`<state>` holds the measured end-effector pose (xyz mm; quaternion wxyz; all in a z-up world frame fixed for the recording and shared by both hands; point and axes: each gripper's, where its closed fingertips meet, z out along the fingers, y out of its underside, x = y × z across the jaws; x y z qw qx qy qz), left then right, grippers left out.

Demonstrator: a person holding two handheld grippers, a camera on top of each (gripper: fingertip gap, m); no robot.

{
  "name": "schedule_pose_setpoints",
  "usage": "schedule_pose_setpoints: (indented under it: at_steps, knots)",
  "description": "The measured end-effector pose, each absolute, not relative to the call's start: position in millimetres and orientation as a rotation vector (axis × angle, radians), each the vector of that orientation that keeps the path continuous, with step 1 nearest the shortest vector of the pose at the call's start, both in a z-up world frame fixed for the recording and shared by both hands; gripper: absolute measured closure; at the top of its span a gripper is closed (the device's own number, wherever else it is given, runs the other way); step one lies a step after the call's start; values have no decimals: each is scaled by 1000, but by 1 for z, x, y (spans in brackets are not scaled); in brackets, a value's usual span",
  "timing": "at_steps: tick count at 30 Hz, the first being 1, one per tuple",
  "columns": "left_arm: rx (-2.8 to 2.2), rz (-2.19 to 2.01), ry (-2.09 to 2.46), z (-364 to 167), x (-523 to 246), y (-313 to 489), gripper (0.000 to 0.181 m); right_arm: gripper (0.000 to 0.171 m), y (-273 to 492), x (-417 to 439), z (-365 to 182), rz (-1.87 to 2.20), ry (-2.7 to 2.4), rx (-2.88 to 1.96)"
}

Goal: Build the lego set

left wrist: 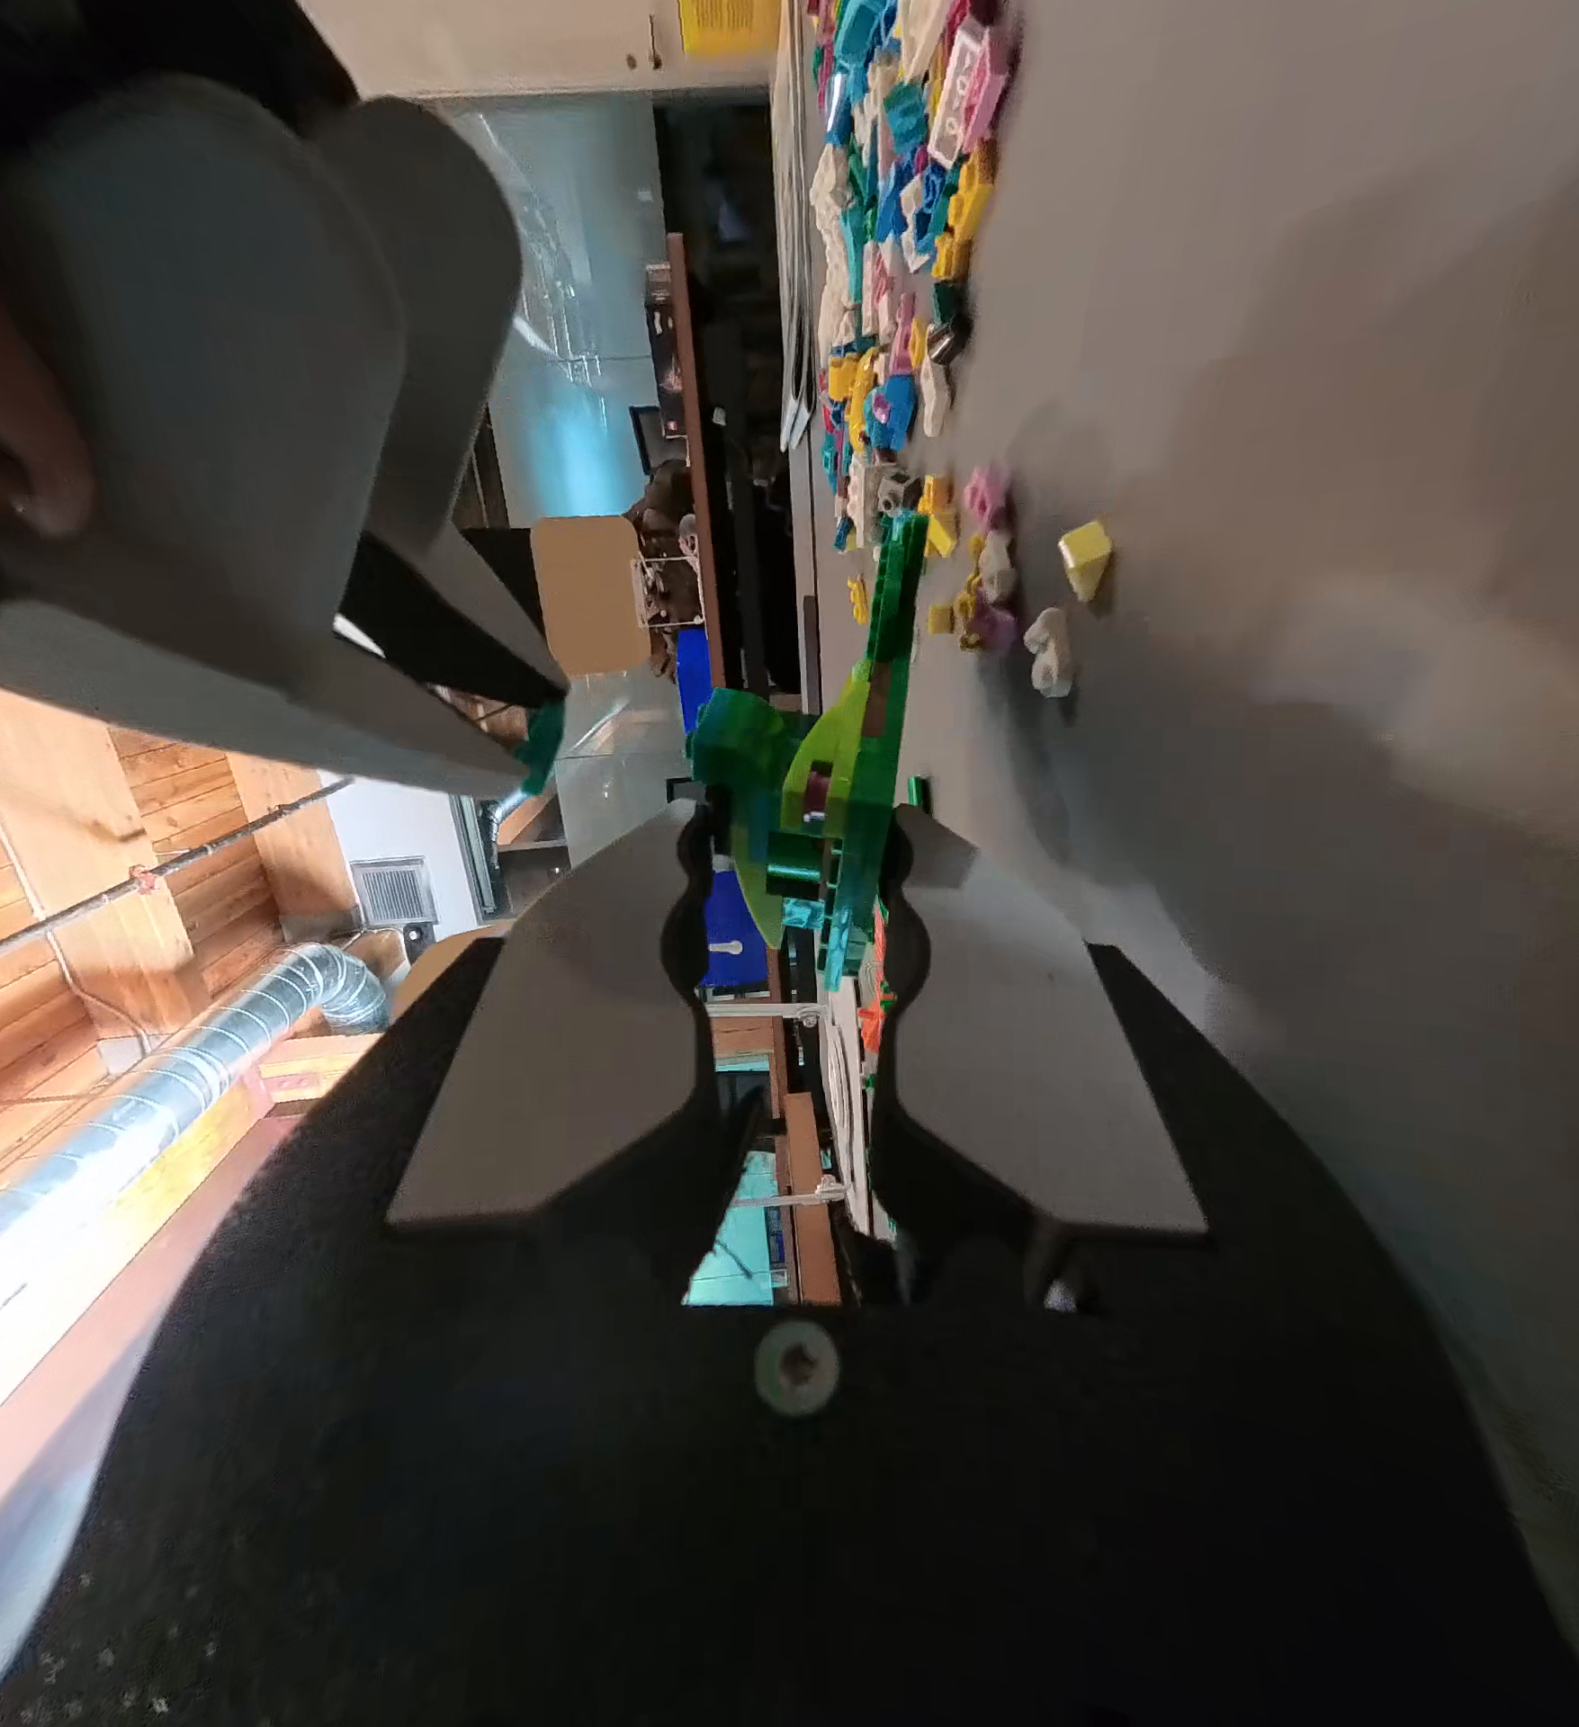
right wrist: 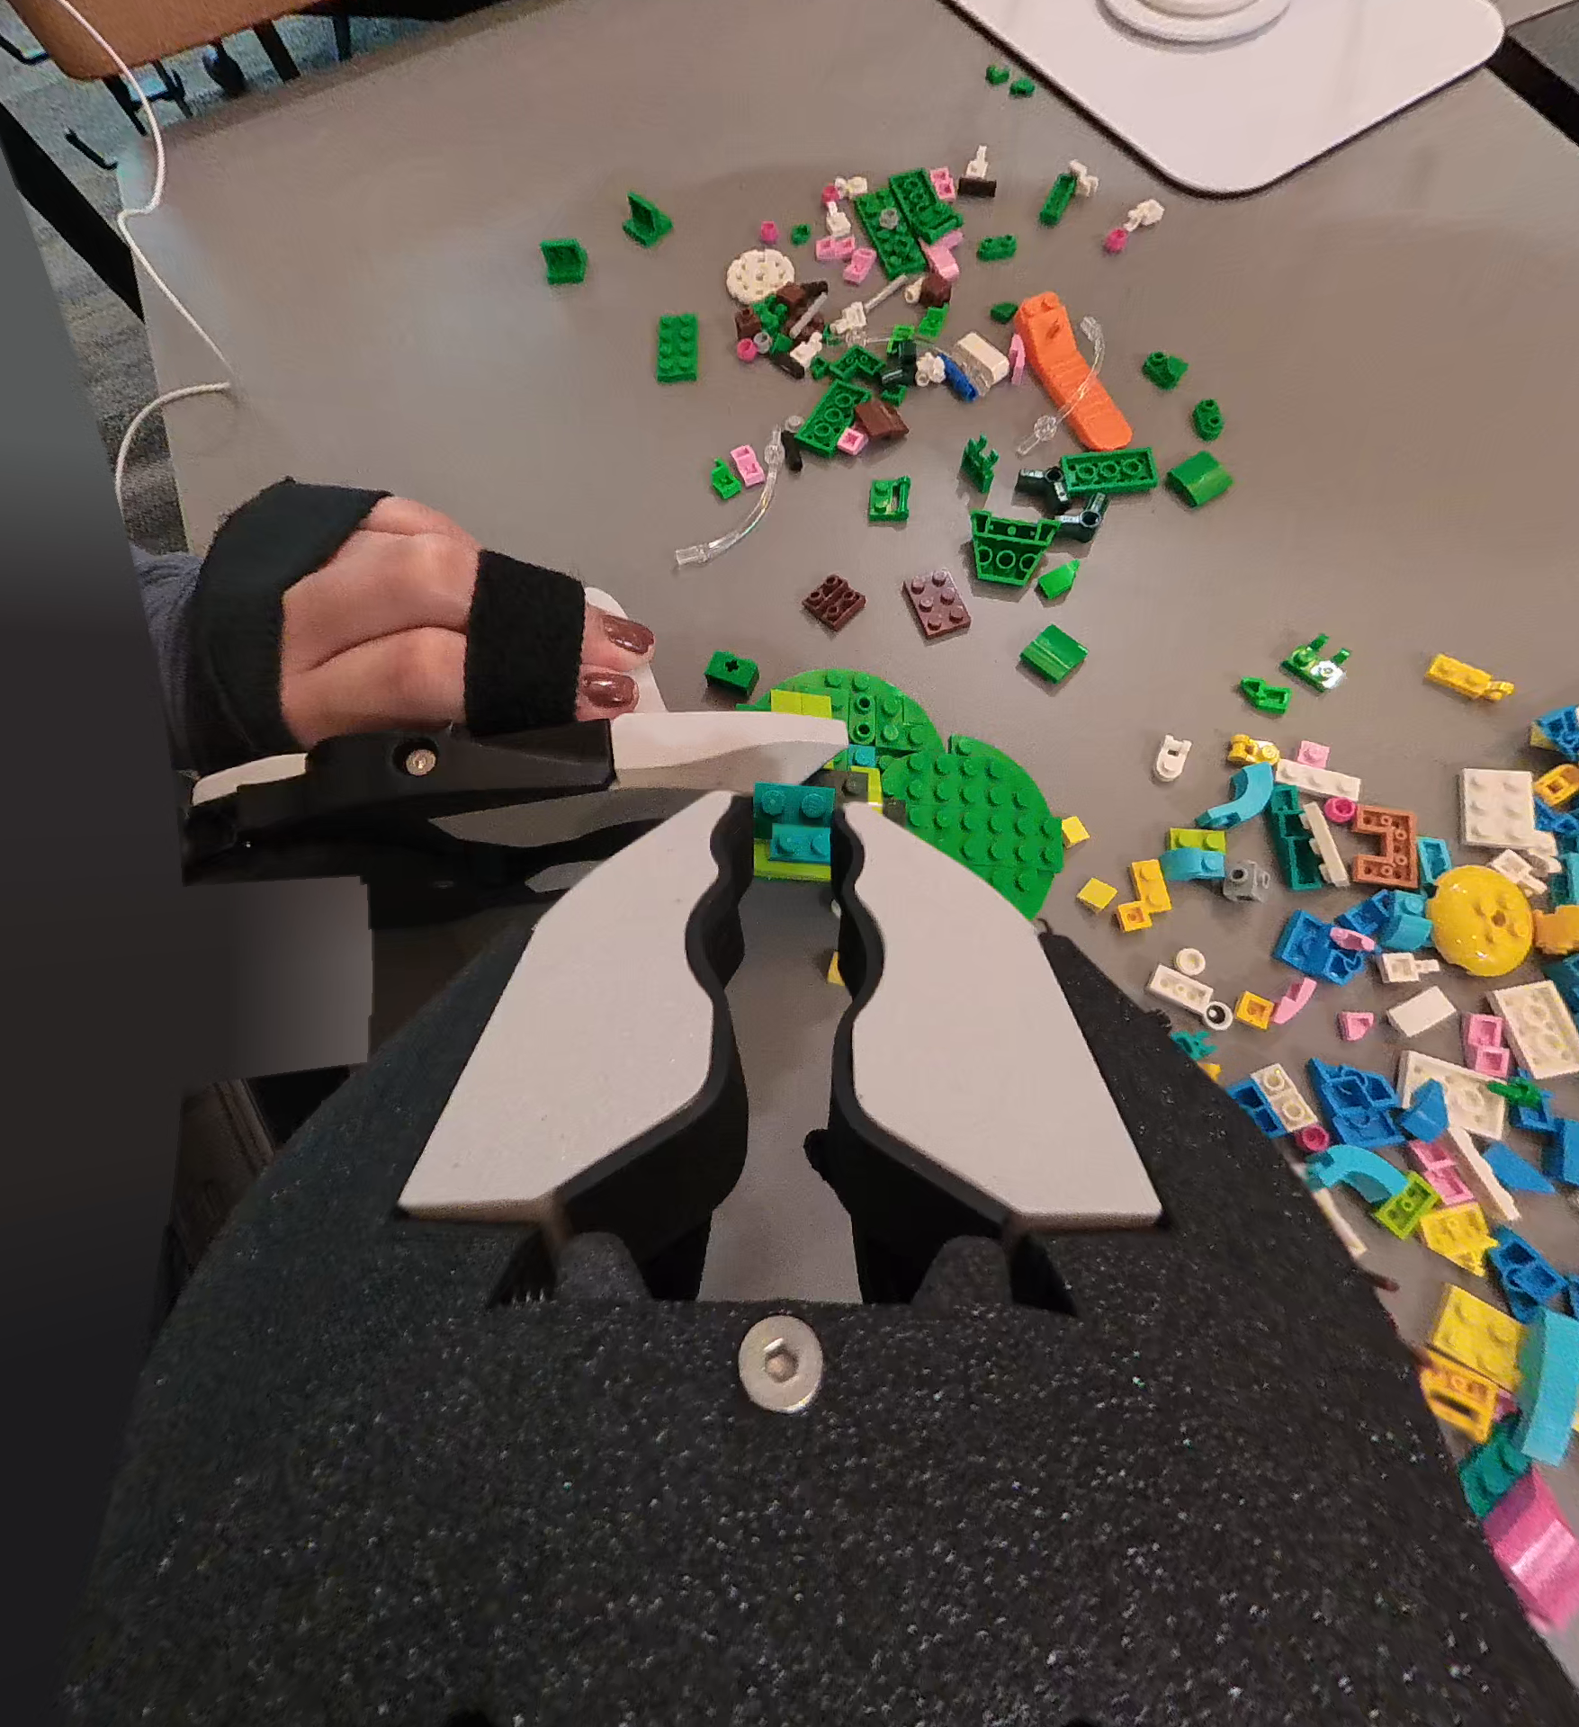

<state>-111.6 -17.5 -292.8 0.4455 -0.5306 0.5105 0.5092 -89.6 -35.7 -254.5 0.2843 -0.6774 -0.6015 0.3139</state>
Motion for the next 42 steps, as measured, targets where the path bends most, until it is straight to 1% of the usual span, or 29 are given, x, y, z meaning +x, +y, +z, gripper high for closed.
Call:
schedule_pose_setpoints:
  at_steps: [9,42]
  knots:
    - [-1286,1238,1271,-292,-109,-18,148,156,-38,-86,-271,844,-1621,-1878]
    - [-1237,1228,1275,-288,-103,-20,148,156,-40,-84,-273,782,-1670,-1934]
